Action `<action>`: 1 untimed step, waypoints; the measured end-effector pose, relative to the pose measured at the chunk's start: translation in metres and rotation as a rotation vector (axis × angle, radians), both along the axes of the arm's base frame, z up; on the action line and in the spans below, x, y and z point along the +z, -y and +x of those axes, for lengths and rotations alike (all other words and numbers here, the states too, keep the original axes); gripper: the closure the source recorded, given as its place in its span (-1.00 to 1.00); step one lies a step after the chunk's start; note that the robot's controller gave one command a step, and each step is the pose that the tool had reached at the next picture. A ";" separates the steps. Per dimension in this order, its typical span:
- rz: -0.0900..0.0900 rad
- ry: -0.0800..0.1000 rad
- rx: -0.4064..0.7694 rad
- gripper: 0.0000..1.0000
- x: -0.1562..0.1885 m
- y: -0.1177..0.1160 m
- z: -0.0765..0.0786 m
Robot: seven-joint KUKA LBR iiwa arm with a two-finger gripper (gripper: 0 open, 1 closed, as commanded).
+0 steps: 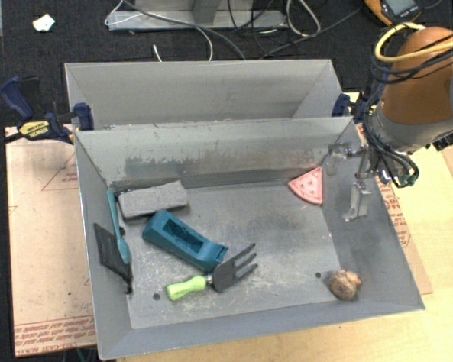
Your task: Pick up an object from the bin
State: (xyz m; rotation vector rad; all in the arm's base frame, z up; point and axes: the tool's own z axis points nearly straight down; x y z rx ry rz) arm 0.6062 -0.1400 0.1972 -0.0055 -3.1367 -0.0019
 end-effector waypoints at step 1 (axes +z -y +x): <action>-0.001 0.008 0.003 -1.00 0.005 -0.001 0.002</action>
Offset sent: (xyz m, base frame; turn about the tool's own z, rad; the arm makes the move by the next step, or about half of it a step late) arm -0.0217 0.0191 -0.0922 -0.0206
